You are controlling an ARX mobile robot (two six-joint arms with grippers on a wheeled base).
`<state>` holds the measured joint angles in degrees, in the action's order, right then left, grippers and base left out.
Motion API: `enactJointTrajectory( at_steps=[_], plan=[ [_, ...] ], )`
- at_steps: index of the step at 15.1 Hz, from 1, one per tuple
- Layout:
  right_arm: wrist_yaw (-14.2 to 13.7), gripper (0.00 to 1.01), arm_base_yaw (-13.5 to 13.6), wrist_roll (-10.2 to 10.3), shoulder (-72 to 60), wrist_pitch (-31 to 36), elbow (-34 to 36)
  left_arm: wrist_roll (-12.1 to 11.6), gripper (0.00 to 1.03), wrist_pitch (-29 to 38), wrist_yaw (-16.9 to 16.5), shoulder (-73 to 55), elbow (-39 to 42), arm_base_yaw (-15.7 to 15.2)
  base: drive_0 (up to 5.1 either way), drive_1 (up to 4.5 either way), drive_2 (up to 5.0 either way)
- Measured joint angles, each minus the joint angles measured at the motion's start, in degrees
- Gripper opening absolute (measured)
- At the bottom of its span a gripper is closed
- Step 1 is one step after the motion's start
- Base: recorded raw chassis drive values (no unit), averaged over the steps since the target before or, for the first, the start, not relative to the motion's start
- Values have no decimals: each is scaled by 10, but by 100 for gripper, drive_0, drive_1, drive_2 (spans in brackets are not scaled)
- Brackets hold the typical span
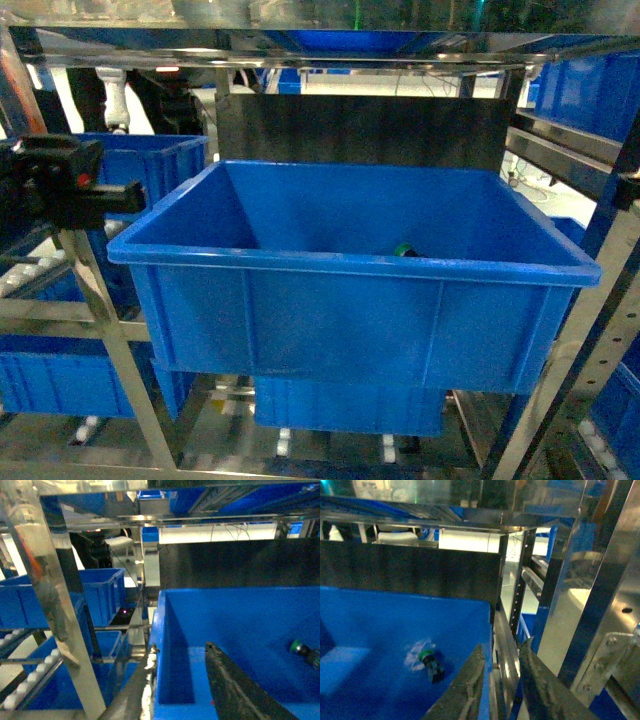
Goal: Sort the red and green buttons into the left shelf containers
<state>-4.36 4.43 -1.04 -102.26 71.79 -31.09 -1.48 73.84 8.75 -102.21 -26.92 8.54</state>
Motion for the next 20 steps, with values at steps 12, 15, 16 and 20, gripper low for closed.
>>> enactJointTrajectory(
  at_steps=[12, 15, 16, 20],
  plan=[
    [44, 2, -44, 2, 376, -136, 250, 13, 2, -178, -86, 404, 221, -86, 0, 0, 0],
    [44, 2, -44, 2, 453, -195, 278, 13, 2, -236, -88, 483, 242, -84, 0, 0, 0],
    [44, 2, -44, 2, 477, -211, 282, 13, 2, -254, -87, 508, 245, -84, 0, 0, 0],
    [44, 2, -44, 2, 556, -274, 296, 13, 2, -321, -88, 583, 259, -84, 0, 0, 0]
  ],
)
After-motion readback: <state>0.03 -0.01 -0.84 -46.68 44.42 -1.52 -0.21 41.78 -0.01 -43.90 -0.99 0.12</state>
